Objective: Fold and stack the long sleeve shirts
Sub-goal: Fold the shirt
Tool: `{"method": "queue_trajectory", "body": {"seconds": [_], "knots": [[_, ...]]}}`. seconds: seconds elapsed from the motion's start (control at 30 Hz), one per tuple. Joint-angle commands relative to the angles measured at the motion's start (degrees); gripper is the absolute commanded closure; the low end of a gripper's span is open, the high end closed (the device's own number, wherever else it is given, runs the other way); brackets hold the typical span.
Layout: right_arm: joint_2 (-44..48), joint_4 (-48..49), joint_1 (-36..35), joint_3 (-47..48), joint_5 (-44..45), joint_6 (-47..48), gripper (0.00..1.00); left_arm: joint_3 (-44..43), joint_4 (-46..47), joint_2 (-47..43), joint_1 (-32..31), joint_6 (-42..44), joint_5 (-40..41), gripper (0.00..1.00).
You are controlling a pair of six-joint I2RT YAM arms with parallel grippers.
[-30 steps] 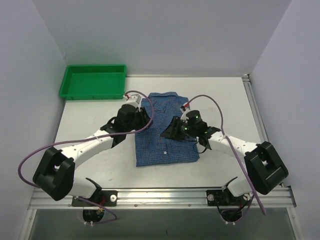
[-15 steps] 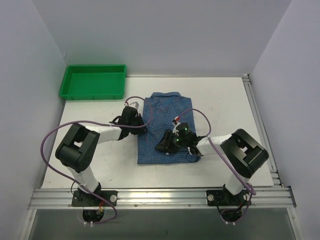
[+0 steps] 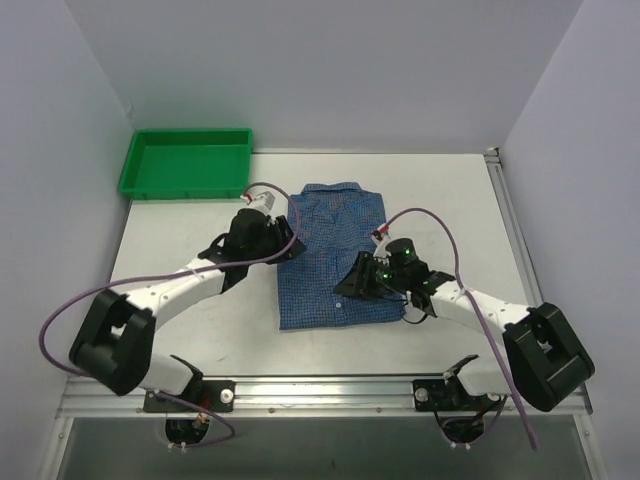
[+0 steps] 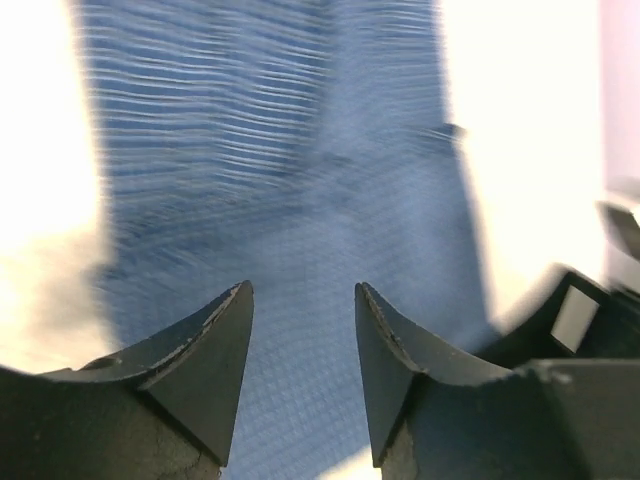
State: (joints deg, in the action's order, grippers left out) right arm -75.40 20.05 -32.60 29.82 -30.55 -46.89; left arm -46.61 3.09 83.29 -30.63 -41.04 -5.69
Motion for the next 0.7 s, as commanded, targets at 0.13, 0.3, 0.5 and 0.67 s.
{"method": "queue_trajectory", "body": {"seconds": [0.13, 0.3, 0.5, 0.67], "knots": [[5.34, -10.47, 1.57, -0.64, -4.00, 4.18, 0.66, 9.16, -4.68, -11.39, -13.81, -6.24, 0.07, 0.48], [8.07, -10.56, 5.96, -8.88, -1.72, 4.70, 0.70, 16.54, 0.94, -7.79, -17.97, -10.90, 1.04, 0.58], [7.19, -11.52, 15.54, -13.56, -0.57, 6.99, 0.75, 14.81, 2.80, 0.91, -17.71, -10.21, 1.30, 0.60], [14.03, -19.78, 16.95, -10.58, 3.82, 10.50, 0.74, 10.41, -3.00, -4.77, -17.80, -6.44, 4.27, 0.51]]}}
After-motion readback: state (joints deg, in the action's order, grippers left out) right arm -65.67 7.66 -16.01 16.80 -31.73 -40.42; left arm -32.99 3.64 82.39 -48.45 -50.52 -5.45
